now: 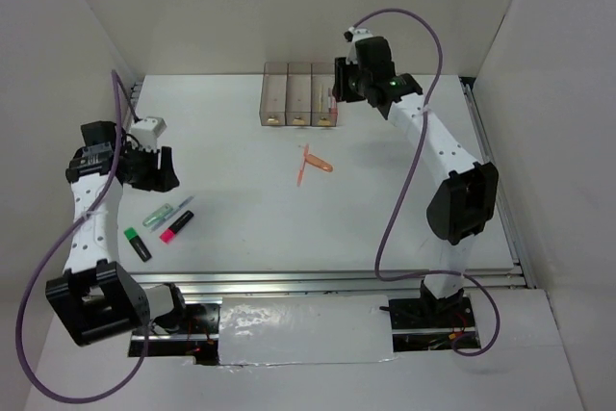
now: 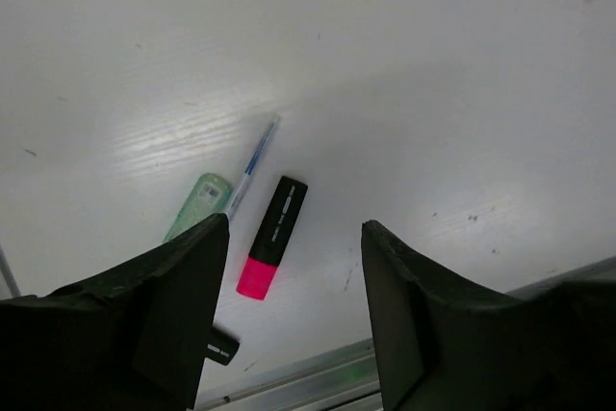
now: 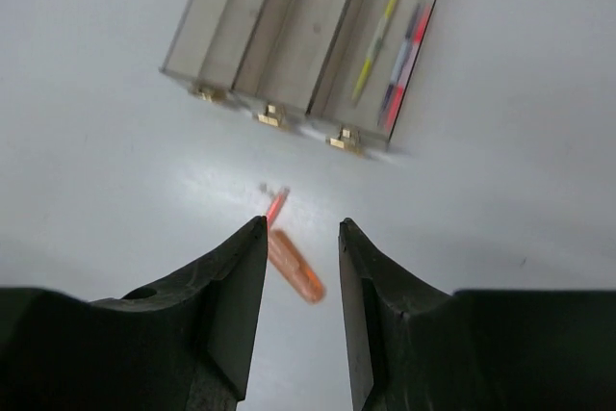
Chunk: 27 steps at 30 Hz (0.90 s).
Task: Sort the stationery into containers
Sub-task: Grab a piece of stationery with the left arm
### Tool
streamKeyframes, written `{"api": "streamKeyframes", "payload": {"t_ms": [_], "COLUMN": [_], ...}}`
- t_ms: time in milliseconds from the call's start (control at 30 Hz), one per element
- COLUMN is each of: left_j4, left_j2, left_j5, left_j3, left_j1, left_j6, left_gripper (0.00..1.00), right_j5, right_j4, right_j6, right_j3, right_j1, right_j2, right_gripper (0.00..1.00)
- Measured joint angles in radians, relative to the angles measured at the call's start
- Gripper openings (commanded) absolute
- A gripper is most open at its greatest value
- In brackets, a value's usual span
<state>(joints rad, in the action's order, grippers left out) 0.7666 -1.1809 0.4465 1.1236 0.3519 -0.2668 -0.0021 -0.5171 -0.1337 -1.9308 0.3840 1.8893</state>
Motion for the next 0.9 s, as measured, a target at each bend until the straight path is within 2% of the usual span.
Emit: {"api": "streamKeyframes", "payload": {"t_ms": [233, 500, 900], "left_j4": [0.038, 0.044, 0.069], "left_j2": [-0.203, -0.240, -0.247], "left_j5": [-0.063, -0.193, -0.266], "left_j3": [-0.020, -0.069, -0.128], "left_j1": [-0.029, -0.026, 0.038], "left_j6": [-0.156, -0.317, -0.465], "left_gripper": [0.58, 0.37, 0.37], "right_j5": [-0.036, -0.042, -0.073], "right_j4": [-0.076, -0.133, -0.134], "right_j6": [0.005, 0.021, 0.027], "right_j3": [0.259, 0.289, 0.385], "right_j1": [0.000, 0.000, 0.000], "right_j2": [-0.049, -0.100, -0.181], "right_gripper": [0.41, 0.39, 0.37]}}
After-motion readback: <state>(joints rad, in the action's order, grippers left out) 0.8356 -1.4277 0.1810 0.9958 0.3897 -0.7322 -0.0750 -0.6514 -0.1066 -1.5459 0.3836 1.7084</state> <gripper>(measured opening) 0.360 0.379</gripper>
